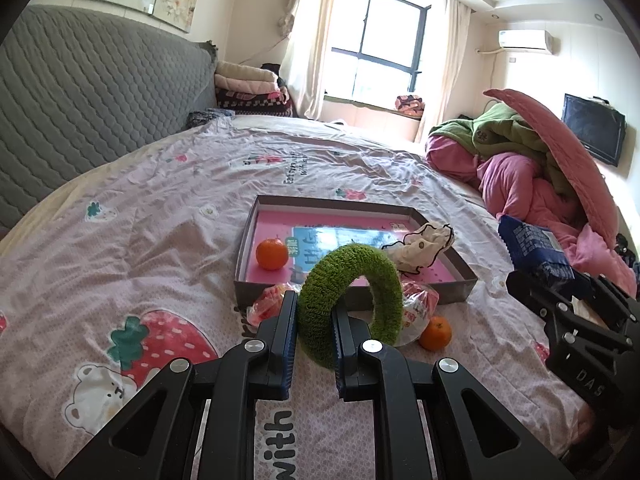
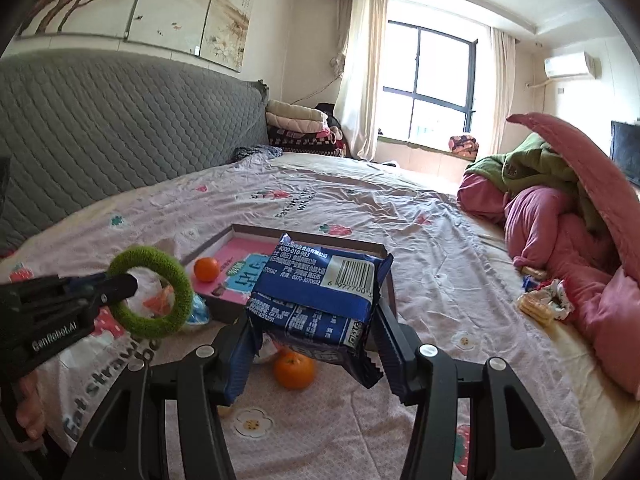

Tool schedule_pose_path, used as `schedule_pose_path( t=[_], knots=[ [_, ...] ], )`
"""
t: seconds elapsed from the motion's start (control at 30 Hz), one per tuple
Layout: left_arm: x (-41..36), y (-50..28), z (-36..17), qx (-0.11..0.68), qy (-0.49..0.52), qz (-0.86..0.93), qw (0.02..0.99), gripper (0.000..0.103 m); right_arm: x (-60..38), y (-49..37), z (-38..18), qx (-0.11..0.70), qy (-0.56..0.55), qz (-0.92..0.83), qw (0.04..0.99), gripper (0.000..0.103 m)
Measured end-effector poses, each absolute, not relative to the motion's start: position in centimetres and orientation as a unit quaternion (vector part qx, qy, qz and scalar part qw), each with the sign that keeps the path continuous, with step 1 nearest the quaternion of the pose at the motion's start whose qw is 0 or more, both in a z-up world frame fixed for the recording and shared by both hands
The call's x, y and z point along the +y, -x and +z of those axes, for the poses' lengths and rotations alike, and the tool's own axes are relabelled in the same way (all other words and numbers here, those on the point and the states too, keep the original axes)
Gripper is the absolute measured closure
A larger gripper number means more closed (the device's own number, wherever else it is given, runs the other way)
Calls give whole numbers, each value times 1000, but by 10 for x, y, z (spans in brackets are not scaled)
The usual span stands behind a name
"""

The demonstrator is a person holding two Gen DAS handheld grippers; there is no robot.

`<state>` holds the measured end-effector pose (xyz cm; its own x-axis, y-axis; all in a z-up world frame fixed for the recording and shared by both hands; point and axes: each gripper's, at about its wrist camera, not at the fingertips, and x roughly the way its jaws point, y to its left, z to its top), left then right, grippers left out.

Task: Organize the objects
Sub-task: 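Carry the ring and packet over the gray box with both grippers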

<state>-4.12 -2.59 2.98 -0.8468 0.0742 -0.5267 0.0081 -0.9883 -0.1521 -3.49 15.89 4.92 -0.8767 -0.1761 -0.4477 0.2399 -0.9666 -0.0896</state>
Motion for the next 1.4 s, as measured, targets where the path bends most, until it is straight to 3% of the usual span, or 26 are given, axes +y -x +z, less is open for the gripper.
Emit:
schedule_pose_path(
  t=[0.67,1.4],
  knots=[
    [-22,81,69,-71,266,961,16,88,158,86,96,50,-202,-972,106,48],
    [-18,130,79,-61,268,962,9,88,173,117,93,57,-216,-966,130,48]
  ],
)
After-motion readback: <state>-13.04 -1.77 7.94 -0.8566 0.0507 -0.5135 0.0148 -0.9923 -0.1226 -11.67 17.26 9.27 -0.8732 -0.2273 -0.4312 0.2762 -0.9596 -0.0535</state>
